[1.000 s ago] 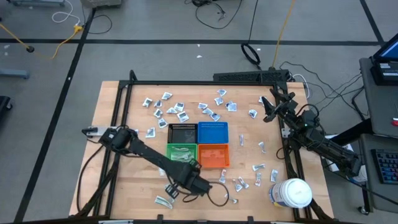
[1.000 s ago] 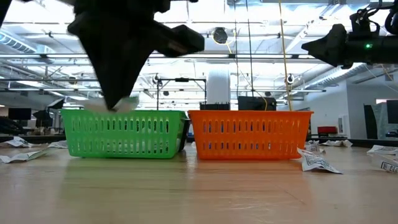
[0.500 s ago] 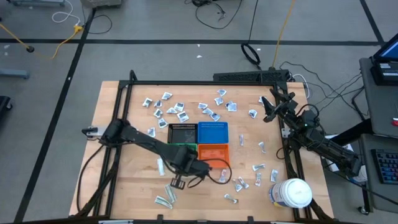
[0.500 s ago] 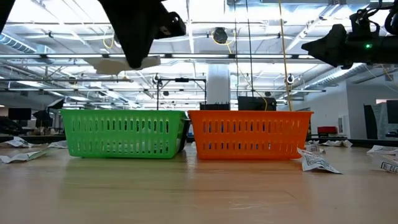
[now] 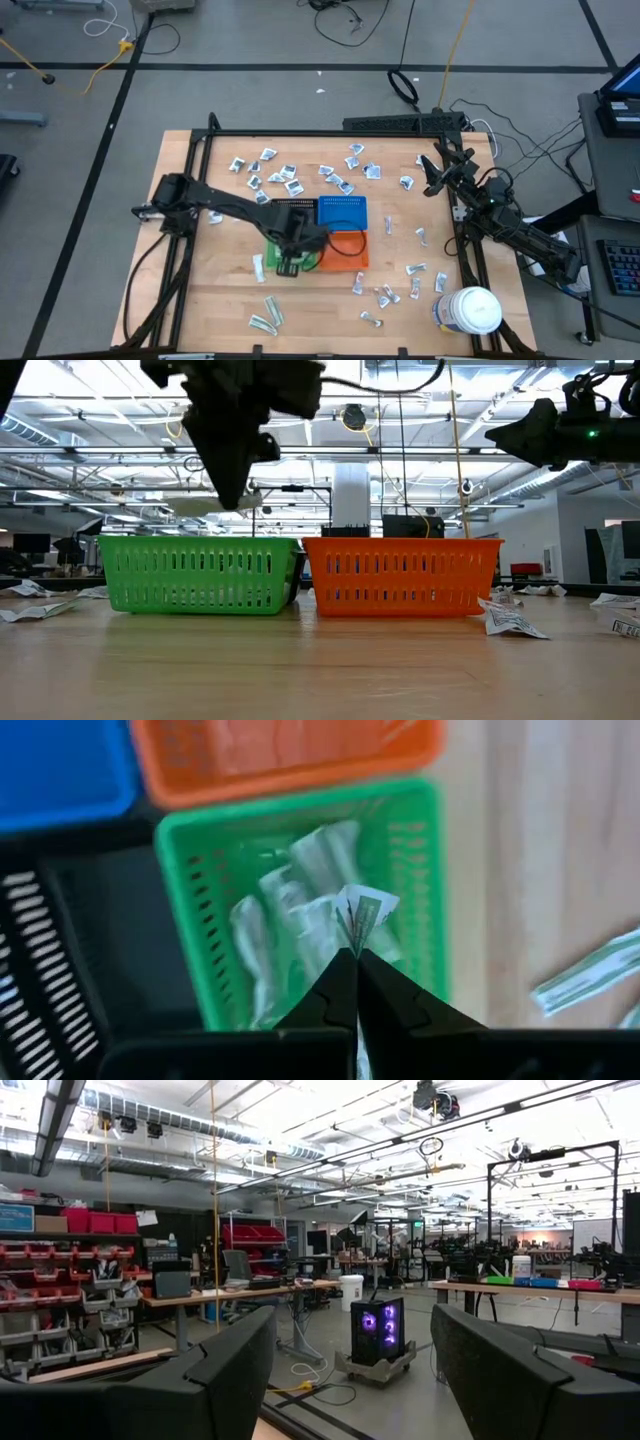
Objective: Pick & Place First Aid Supplies
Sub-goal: Put the bandage into the green bin
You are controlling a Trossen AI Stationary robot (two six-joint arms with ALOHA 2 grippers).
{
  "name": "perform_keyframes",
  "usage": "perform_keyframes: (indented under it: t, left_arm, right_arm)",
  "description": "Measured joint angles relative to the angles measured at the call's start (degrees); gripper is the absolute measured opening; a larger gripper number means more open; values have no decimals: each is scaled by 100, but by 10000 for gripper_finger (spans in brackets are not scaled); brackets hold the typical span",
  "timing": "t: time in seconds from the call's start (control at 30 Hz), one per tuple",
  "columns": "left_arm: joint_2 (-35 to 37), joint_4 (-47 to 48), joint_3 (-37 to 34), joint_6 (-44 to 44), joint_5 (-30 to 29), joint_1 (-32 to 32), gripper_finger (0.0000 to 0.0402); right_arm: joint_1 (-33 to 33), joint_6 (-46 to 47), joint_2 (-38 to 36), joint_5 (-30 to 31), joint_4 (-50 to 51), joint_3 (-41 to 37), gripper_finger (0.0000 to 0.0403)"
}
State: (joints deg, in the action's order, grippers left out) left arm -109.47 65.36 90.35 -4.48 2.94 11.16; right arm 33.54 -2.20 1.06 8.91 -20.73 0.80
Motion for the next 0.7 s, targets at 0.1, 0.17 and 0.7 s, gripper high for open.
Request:
perform_keyframes:
  t: [0.1,0.17,0.7]
  left_arm:
    - [9,13,-107,158,1,-151,3]
    - [7,0,-129,176,0,-213,3]
    - [-2,-1307,-1179,-8,-59,-193,6]
  right_arm:
    - [0,2,-2,0,-4,1,263]
    - [0,2,0,0,3,1,263]
    - [0,2,0,0,2,2,263]
